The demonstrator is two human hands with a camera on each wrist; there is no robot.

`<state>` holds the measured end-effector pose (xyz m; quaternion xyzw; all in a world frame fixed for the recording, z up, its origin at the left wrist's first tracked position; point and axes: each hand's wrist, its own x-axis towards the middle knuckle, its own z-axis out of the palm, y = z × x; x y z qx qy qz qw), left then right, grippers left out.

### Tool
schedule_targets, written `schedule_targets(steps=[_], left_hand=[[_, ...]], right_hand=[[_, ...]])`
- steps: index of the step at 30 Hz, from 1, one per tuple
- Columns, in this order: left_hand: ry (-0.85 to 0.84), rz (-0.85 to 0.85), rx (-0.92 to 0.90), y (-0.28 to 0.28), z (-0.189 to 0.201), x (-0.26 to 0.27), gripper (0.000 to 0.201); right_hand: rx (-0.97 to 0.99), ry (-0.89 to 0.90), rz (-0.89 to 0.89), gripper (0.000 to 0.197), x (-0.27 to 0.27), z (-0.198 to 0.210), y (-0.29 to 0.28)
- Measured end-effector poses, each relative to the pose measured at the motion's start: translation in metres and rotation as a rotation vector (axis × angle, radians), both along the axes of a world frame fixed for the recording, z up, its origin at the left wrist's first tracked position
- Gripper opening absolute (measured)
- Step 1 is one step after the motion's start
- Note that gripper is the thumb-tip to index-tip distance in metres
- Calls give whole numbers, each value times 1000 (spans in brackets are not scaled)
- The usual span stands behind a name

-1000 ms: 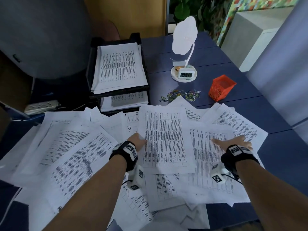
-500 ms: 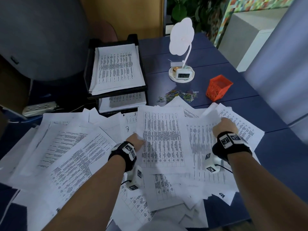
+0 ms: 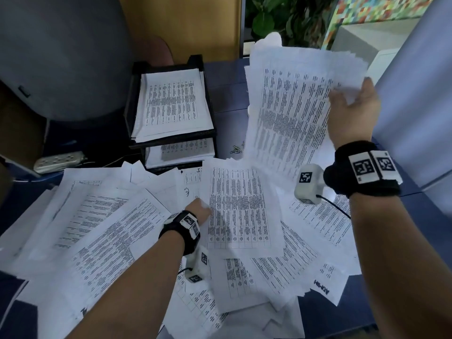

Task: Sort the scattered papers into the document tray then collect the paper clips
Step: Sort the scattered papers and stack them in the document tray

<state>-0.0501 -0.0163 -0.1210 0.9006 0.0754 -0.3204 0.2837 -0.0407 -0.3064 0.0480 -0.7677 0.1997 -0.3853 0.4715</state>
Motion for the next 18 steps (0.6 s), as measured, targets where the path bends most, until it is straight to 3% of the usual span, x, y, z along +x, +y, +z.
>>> schedule_targets(steps=[5,8,11,13,18], left_hand=[[46,-6,-22,4,-15,11,22],[45,72,-56,6,-22,14,41],[68,193,-102,5,-8,8,64],[109,255,-129,4,-1,5,68],[80,162,-101,1,-1,6,61]], right_hand=[[295,-99,-14,39,-4,-37,-1],[386,51,-66,38,-5,-77,-2],[147,464,-13,38,-7,-116,-4],[17,669,99,35,-11,-133,1],[-16,825,279,34,-13,-156,26]])
